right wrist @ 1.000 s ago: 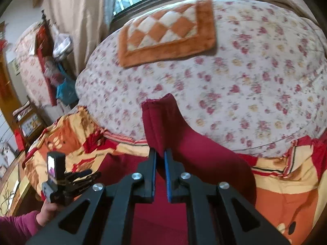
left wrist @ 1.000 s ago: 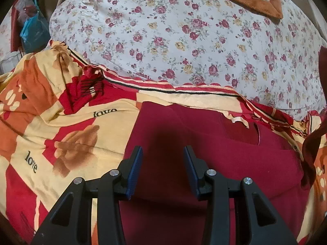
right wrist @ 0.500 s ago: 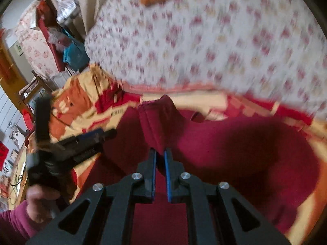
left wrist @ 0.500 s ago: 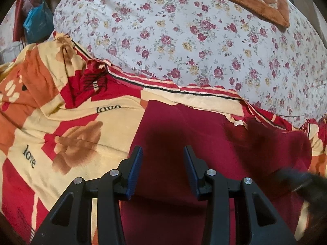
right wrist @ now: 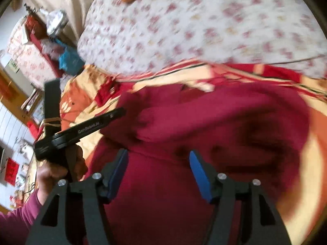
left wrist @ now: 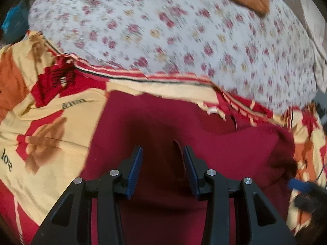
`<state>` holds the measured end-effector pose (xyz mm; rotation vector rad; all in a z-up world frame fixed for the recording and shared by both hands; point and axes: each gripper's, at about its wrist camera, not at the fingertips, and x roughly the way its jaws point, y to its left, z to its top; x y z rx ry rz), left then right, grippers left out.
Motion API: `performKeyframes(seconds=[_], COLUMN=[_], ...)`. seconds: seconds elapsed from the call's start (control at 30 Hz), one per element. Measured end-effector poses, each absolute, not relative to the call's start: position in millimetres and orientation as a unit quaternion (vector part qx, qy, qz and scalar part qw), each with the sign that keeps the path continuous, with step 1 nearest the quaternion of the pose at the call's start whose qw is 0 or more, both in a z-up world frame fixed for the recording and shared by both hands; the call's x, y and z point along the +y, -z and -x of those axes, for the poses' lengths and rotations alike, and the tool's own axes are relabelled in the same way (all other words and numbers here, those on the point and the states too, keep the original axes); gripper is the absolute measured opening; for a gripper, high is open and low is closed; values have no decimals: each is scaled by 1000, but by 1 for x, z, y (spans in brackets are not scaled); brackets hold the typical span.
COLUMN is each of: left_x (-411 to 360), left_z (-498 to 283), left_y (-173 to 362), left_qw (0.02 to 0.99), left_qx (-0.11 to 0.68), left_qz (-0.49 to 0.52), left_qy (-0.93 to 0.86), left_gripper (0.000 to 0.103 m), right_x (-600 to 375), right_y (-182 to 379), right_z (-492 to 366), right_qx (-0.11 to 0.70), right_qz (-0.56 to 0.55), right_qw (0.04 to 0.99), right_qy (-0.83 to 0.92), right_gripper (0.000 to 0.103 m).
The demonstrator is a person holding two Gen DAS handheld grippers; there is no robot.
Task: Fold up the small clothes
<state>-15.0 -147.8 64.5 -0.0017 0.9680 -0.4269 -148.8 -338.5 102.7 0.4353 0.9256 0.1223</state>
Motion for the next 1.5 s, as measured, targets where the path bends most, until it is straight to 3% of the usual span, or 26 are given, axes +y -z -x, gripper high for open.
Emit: performKeyframes(seconds=[0.27, 0.3, 0.33, 0.6, 0.77, 0.83, 0.87, 1.07, 1.2, 1.33, 1.43, 1.5], left_x=[-181, -181, -180, -145, -133, -130, -128, -109, -110, -108, -108, -112], left_z=[11, 12, 12, 10, 0, -4, -6, -12, -16, -17, -17, -14], left_y=[-40, -40, -42, -100, -93, -93, -93, -93, -79, -59, -57, -58], left_qw=[850, 852, 852, 869, 862, 862, 864, 864, 861, 846, 845, 850], left_qx=[480, 476, 473, 409, 429, 431, 431, 435, 464, 501, 502, 497], left_qz=[-24, -20, -13, 73, 85, 94, 95, 120, 89, 77, 77, 64], left_qy=[215, 219, 225, 268, 255, 250, 243, 223, 189, 166, 165, 162], left_gripper=[19, 15, 0, 0, 0, 0, 0, 0, 0, 0, 0, 0], right_x=[-413, -416, -418, -412, -410, -407, -406, -431, -413, -420, -444, -455], right_y=[-84, -80, -78, -80, -75, -74, -75, -101, -80, -72, -91, -98], right_z=[217, 217, 217, 185, 164, 161, 160, 195, 203, 215, 223, 214], right_qx=[445, 446, 444, 429, 439, 441, 442, 393, 448, 474, 424, 410], right_qz=[-238, -244, -246, -174, -145, -123, -111, -202, -177, -202, -267, -281], right_qw=[861, 859, 859, 881, 879, 881, 881, 892, 875, 855, 862, 863], right_qy=[59, 63, 65, 100, 116, 120, 124, 95, 56, 58, 73, 88], right_gripper=[67, 67, 67, 63, 37, 12, 6, 6, 9, 28, 57, 58])
